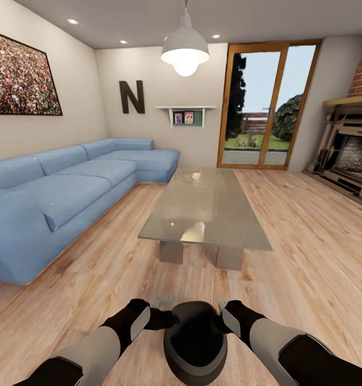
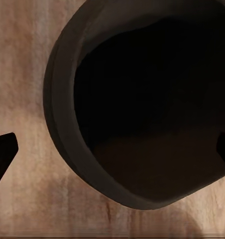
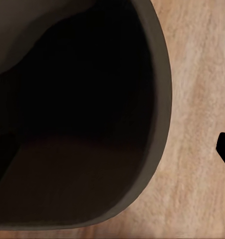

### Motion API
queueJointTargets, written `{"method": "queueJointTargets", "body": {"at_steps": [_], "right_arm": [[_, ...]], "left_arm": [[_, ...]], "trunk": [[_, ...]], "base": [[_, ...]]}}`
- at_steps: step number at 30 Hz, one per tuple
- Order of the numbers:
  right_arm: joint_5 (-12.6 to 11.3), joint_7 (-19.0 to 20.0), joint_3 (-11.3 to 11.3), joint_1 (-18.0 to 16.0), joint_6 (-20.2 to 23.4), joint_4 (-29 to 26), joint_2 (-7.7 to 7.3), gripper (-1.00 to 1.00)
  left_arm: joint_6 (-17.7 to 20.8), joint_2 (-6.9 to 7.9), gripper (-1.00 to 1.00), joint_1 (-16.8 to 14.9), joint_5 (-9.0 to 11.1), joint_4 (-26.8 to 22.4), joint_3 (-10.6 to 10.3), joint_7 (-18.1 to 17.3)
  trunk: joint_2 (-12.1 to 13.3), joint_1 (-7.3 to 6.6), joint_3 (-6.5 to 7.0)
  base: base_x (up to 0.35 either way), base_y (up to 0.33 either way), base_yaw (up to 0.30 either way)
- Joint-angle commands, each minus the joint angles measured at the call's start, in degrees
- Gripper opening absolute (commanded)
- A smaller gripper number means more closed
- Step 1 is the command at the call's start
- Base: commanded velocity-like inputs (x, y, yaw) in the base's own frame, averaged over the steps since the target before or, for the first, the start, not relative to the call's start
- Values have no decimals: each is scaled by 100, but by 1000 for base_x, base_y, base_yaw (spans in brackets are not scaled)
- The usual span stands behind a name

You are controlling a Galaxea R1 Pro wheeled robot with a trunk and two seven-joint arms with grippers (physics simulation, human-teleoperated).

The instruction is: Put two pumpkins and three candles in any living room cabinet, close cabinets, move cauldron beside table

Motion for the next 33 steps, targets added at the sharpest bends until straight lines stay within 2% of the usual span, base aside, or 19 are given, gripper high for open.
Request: {"method": "queueJointTargets", "body": {"at_steps": [1, 27, 33], "right_arm": [[-61, -35, 39, -1, 31, -12, 1, 100], [-61, -35, 42, -1, 20, -12, 7, 100], [-61, -35, 43, 5, 18, -12, 8, 100]], "left_arm": [[37, 0, 100, -3, 22, 5, -8, 2], [59, 0, 100, -3, 13, 101, -9, 2], [37, 0, 100, -3, 13, 101, -8, 2]], "trunk": [[-4, 1, -28], [-39, 68, -604], [-39, 68, -604]], "base": [[0, 0, 0], [0, 0, 0], [0, 0, 0]]}}
